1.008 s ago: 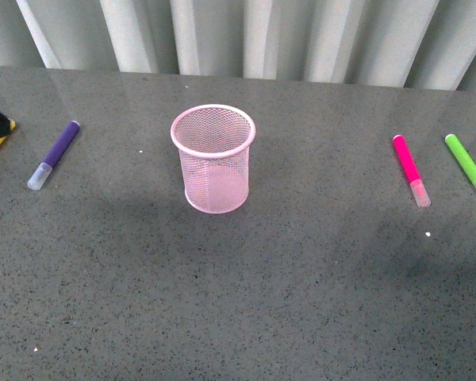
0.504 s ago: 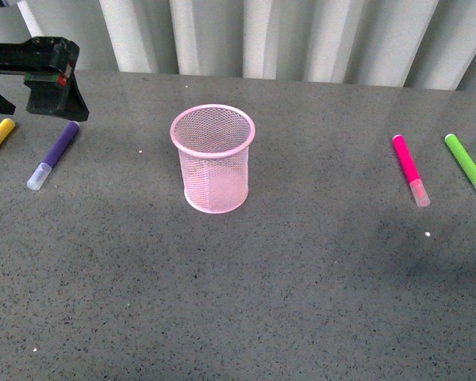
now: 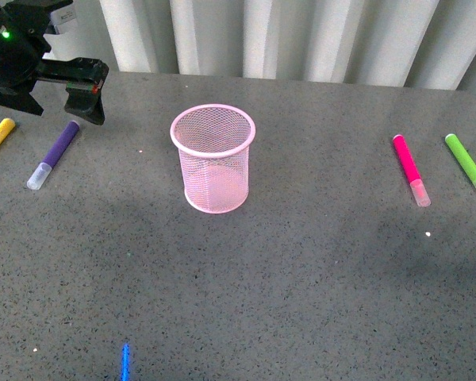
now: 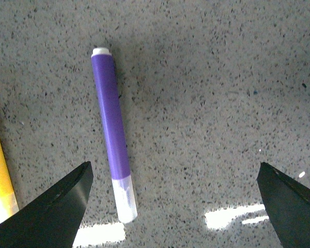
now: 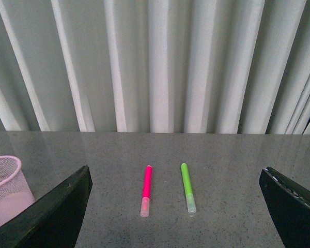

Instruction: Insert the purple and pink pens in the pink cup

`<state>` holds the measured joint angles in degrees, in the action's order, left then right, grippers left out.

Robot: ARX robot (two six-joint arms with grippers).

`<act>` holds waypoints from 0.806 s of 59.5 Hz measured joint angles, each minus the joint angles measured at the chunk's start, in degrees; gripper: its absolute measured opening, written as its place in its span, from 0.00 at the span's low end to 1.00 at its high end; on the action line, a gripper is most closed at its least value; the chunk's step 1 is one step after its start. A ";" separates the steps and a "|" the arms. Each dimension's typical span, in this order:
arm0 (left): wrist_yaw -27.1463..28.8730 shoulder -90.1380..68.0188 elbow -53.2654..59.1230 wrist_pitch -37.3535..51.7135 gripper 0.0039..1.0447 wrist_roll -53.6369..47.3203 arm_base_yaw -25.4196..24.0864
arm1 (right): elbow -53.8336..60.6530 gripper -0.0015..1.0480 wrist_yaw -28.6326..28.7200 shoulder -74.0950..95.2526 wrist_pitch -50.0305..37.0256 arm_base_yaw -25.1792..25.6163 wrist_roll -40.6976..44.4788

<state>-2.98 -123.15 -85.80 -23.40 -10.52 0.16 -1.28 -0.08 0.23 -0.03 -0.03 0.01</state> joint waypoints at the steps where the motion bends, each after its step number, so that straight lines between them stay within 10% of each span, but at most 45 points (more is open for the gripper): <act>1: 0.00 -0.15 -0.35 -0.13 0.94 0.00 0.00 | 0.00 0.93 0.00 0.00 0.00 0.00 0.00; 48: 1.27 -12.70 -13.05 -5.51 0.94 0.09 -1.25 | 0.00 0.93 0.02 0.00 0.00 0.00 0.00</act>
<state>-1.72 -135.85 -98.85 -28.91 -10.44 -1.08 -1.28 -0.05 0.23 -0.03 -0.03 0.01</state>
